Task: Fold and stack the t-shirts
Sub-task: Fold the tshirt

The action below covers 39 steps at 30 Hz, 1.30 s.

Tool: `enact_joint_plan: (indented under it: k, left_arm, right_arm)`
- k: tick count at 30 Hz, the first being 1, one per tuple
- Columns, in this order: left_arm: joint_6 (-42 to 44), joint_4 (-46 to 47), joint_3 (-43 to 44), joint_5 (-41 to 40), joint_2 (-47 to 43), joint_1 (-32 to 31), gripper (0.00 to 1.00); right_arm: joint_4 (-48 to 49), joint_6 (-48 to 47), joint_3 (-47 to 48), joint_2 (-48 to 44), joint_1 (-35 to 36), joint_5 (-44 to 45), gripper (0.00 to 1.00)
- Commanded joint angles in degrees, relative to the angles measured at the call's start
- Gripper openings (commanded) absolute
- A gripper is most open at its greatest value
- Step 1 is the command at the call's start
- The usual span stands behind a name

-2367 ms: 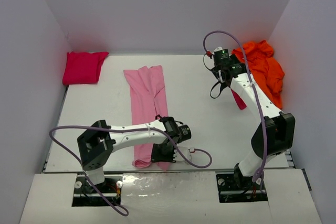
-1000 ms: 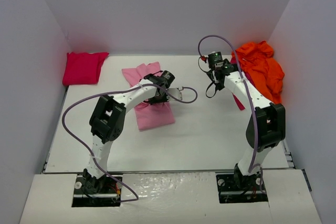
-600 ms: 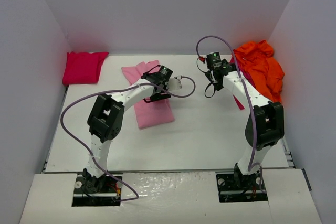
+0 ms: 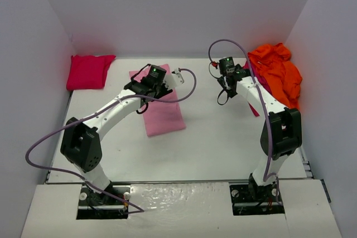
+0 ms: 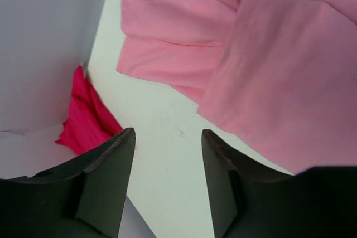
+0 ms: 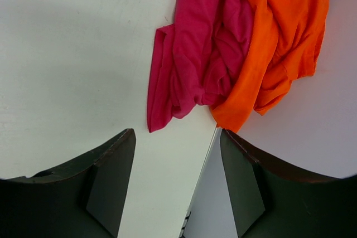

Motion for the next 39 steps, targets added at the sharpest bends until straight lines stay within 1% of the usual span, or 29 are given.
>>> enact_joint_plan:
  k: [1, 2, 3, 5, 7, 9, 10, 14, 16, 17, 26, 31, 33, 37, 39]
  left_arm:
    - [-3.9, -7.9, -0.8, 10.0, -2.5, -1.6, 0.51]
    - [-4.8, -9.4, -1.3, 11.3, -2.5, -2.4, 0.58]
    - [-5.4, -10.3, -2.4, 12.0, -2.7, -3.5, 0.61]
    - [-6.3, -11.7, -5.2, 13.4, -3.2, -6.0, 0.65]
    - [-6.8, -11.5, -9.9, 13.6, -4.0, -9.1, 0.71]
    - [-7.8, -10.2, -11.9, 13.6, -4.7, -12.2, 0.76]
    - [-8.1, -10.7, -12.4, 14.5, -4.5, -12.7, 0.78]
    - [-8.5, -10.6, -12.3, 14.5, -2.7, -13.0, 0.8]
    - [-8.3, -9.7, -12.5, 14.6, -1.1, -12.9, 0.84]
    - [-8.4, -9.1, -12.5, 14.3, -0.5, -12.9, 0.85]
    - [-9.2, -5.5, -12.4, 8.9, 3.9, -13.1, 0.85]
    - [-8.6, -4.4, -12.1, 8.5, 6.7, -13.1, 0.84]
    - [-8.7, -5.1, -11.0, 7.9, 8.7, -13.2, 0.8]
    - [-8.4, -4.3, -10.3, 6.5, 11.2, -13.2, 0.75]
    - [-8.4, -4.7, -9.7, 6.3, 12.5, -13.1, 0.61]
  right_arm:
    - [1.7, 0.9, 0.2, -2.6, 0.5, 2.0, 0.59]
    - [1.7, 0.8, 0.1, -2.7, 0.5, 2.2, 0.6]
    - [1.7, 0.8, 0.1, -2.8, 0.5, 2.3, 0.6]
    - [1.7, 0.6, 0.3, -2.8, 0.5, 2.6, 0.6]
    - [1.8, 0.4, 0.8, -2.3, 0.5, 3.3, 0.62]
    - [1.8, 0.2, 1.6, -2.0, 0.4, 4.8, 0.63]
    - [1.8, 0.1, 1.9, -1.9, 0.3, 5.2, 0.63]
    - [1.8, 0.0, 2.3, -2.3, 0.2, 5.9, 0.64]
    - [1.8, 0.0, 2.0, -2.8, 0.1, 6.0, 0.65]
    - [1.8, 0.1, 1.8, -3.0, 0.1, 5.8, 0.65]
    - [2.2, 0.1, 0.7, -3.0, -0.2, 4.8, 0.65]
    - [2.2, 0.1, 0.8, -2.8, -0.3, 4.3, 0.65]
    - [2.3, 0.1, 0.7, -2.9, -0.3, 4.3, 0.65]
    - [2.6, -0.1, 0.0, -3.3, -0.3, 4.2, 0.65]
    - [2.7, -0.2, -0.1, -3.3, -0.3, 4.1, 0.65]
